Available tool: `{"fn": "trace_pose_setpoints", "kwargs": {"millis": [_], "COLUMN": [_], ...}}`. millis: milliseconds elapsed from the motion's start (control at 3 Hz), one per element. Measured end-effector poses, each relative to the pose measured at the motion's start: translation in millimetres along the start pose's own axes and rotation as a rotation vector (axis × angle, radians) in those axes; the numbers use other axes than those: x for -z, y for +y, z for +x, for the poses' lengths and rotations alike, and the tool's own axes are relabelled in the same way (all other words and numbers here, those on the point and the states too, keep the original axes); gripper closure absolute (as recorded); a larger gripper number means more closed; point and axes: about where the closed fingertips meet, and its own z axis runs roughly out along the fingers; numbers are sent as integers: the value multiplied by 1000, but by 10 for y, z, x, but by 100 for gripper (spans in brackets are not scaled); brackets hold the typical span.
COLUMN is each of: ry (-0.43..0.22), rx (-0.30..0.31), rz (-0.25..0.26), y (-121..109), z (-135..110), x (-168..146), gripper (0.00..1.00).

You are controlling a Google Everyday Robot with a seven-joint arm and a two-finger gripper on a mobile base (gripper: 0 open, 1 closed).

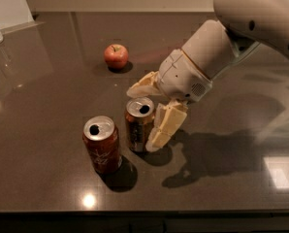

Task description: Move orange can near coke can

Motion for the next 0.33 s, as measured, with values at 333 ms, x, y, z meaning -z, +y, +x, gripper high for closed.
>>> {"fn": "trace_pose_setpoints", "kwargs": {"millis": [333], "ry": [0], "rx": [0], "rz": [0], "y": [0], "z": [-1], "x": [0], "gripper": [0]}}
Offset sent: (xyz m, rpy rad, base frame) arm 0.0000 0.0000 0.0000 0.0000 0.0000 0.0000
